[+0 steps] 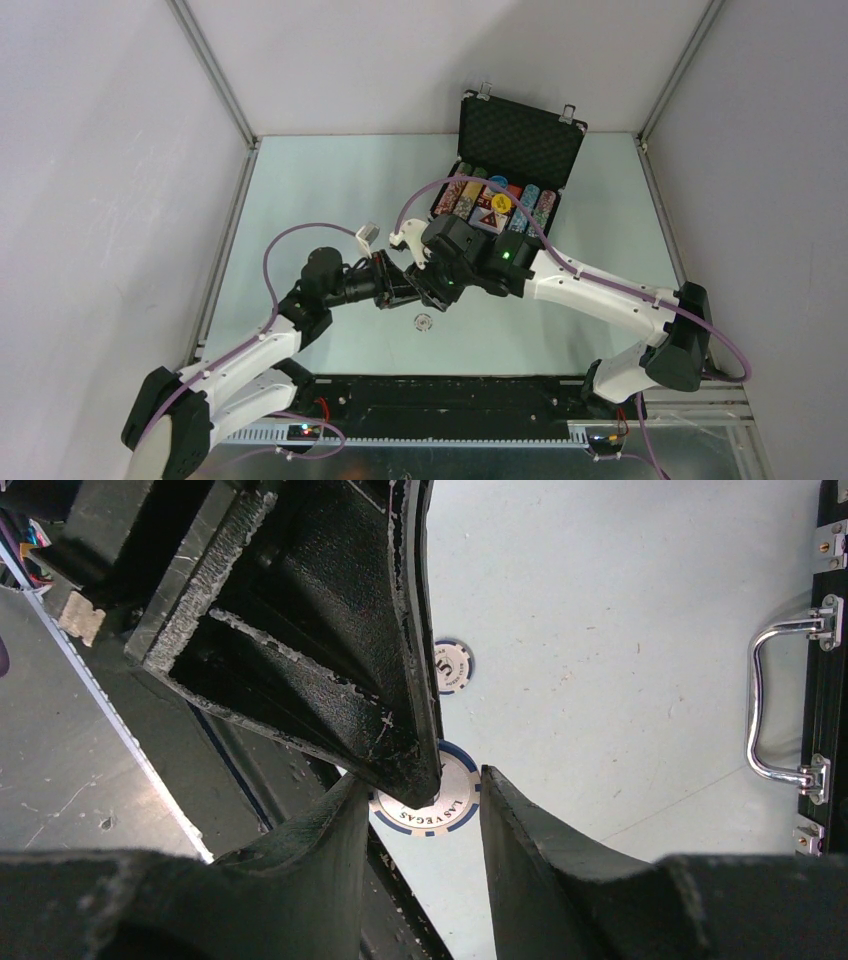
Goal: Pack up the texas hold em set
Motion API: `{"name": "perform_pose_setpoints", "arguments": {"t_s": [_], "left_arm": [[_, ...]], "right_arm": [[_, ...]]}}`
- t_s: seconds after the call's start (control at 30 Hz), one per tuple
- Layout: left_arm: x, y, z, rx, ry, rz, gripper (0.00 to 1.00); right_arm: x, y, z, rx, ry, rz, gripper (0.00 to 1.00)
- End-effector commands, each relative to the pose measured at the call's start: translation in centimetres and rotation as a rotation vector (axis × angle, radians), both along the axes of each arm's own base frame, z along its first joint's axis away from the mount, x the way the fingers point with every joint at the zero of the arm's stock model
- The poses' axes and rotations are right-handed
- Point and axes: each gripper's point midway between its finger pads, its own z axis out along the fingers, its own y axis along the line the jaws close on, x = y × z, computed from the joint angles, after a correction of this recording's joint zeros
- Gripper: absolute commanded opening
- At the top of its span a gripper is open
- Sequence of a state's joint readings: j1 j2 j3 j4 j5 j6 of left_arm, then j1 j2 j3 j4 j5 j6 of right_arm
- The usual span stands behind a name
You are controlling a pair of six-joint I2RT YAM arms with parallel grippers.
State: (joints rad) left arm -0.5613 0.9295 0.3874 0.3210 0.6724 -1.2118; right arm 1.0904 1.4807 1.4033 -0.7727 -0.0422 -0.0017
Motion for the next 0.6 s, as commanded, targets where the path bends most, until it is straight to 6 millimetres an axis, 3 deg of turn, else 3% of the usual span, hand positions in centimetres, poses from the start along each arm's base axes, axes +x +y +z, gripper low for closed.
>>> {"name": "perform_pose_setpoints", "arguments": {"t_s": [0.0, 0.57], "left_arm": [[-0.02, -0.65, 2.17, -0.032, -0.069, -0.028, 0.28], [-0.13, -0.76, 2.10, -0.032, -0.067, -0.030, 0.13]], "right_arm": [[0.97, 1.22, 2.05, 0.055, -0.061, 0.006, 0.42], [1.13, 1.24, 2.55, 0.067, -0.074, 0.001, 0.42]]}}
